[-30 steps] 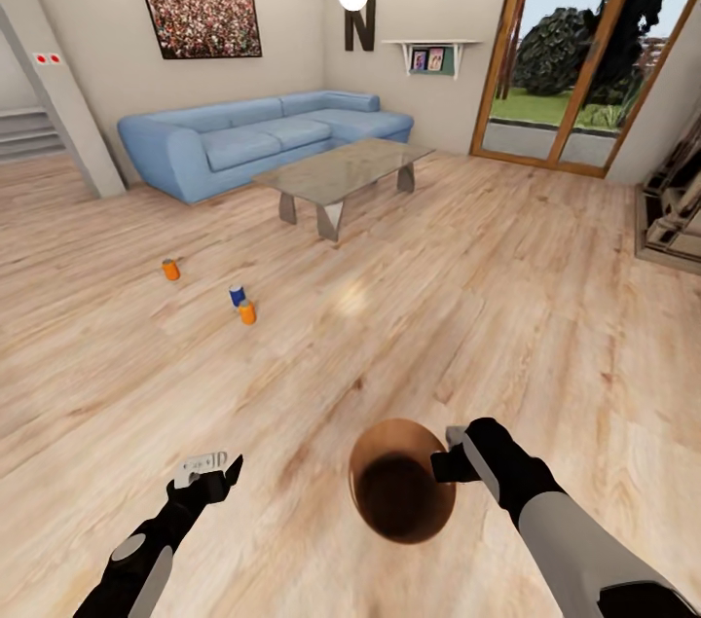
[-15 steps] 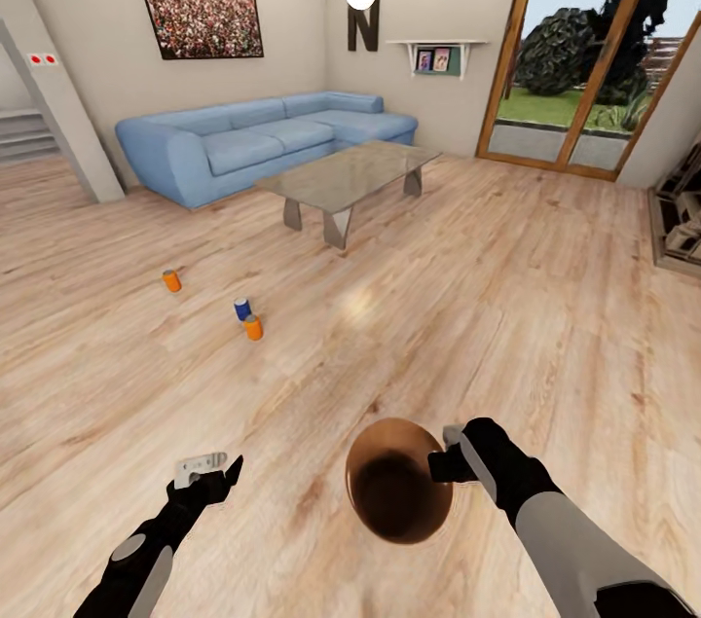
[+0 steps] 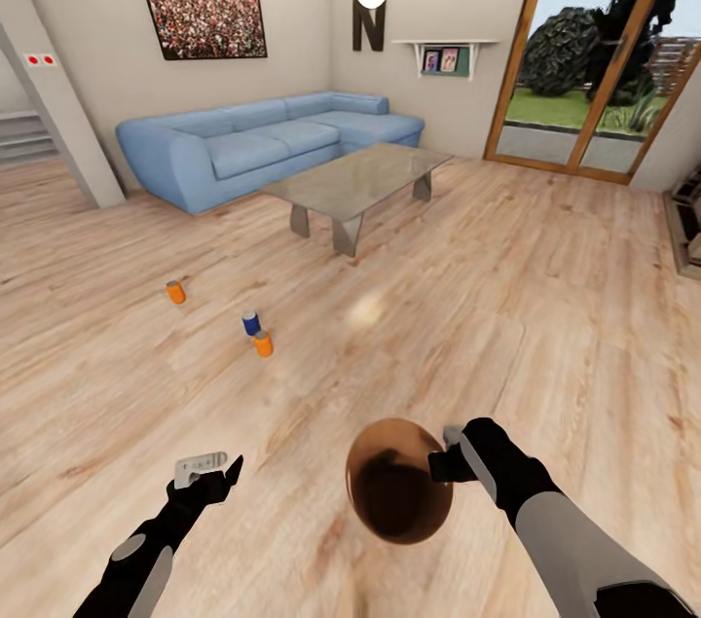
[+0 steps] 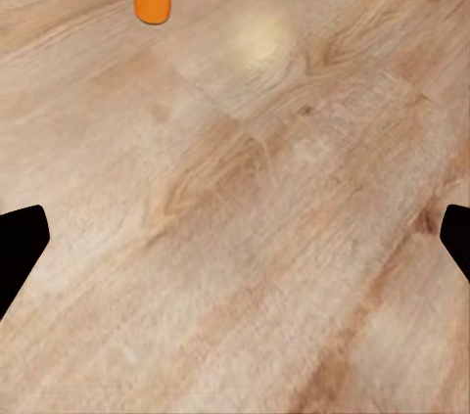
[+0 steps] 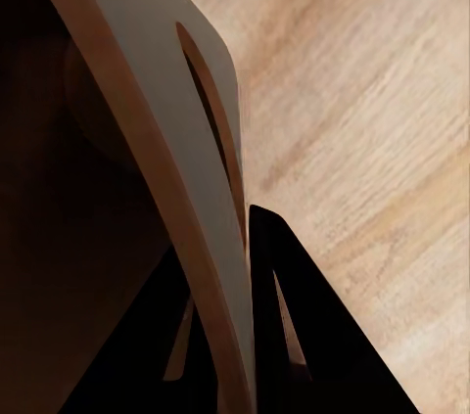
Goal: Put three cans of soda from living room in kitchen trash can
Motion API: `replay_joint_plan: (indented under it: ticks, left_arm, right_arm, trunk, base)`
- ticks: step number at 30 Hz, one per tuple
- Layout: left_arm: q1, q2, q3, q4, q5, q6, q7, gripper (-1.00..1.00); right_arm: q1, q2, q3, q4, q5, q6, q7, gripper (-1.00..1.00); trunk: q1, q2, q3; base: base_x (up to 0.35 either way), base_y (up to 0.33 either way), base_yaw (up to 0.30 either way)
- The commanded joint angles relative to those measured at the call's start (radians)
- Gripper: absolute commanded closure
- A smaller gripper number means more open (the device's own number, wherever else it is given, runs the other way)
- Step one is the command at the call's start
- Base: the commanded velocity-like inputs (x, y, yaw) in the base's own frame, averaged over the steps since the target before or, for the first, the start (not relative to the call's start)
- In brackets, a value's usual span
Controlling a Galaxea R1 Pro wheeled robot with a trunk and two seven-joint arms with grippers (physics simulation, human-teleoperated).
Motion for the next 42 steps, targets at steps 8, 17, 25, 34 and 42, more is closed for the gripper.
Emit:
replay_joint_plan:
  ticks: [8,17,25,34,42]
  left_arm:
    - [0.000,0.000,-0.001,-0.001,-0.003,0.000,0.000,-1.00]
    - [0.000,0.000,-0.002,-0.001,-0.005,0.000,-0.001,-1.00]
    - [0.000,0.000,-0.002,-0.001,-0.005,0.000,-0.001,-1.00]
    - [0.000,0.000,-0.002,-0.001,-0.005,0.000,-0.001,-1.00]
    - [0.000,0.000,-0.002,-0.001,-0.005,0.000,-0.001,-1.00]
  right_arm:
    - [0.000,-0.001,-0.001,0.000,-0.019,0.001,0.008,1.00]
    - [0.000,-0.001,-0.002,-0.001,-0.020,0.000,0.008,1.00]
    - [0.000,-0.001,-0.003,-0.001,-0.019,-0.001,0.006,1.00]
    - [0.000,-0.002,-0.002,-0.002,-0.019,-0.001,0.004,1.00]
    - [0.000,-0.001,-0.001,-0.001,-0.019,-0.001,0.000,1.00]
  trunk:
    - [0.000,0.000,0.000]
    - [0.000,0.000,0.001]
    - [0.000,0.000,0.008]
    - [0.000,0.000,0.015]
    - [0.000,0.000,0.019]
  base:
    - [0.290,0.192,0.000]
    - [0.302,0.153,-0.009]
    - [0.305,0.139,-0.167]
    - [0.319,0.053,-0.185]
    - [0.324,0.059,-0.136]
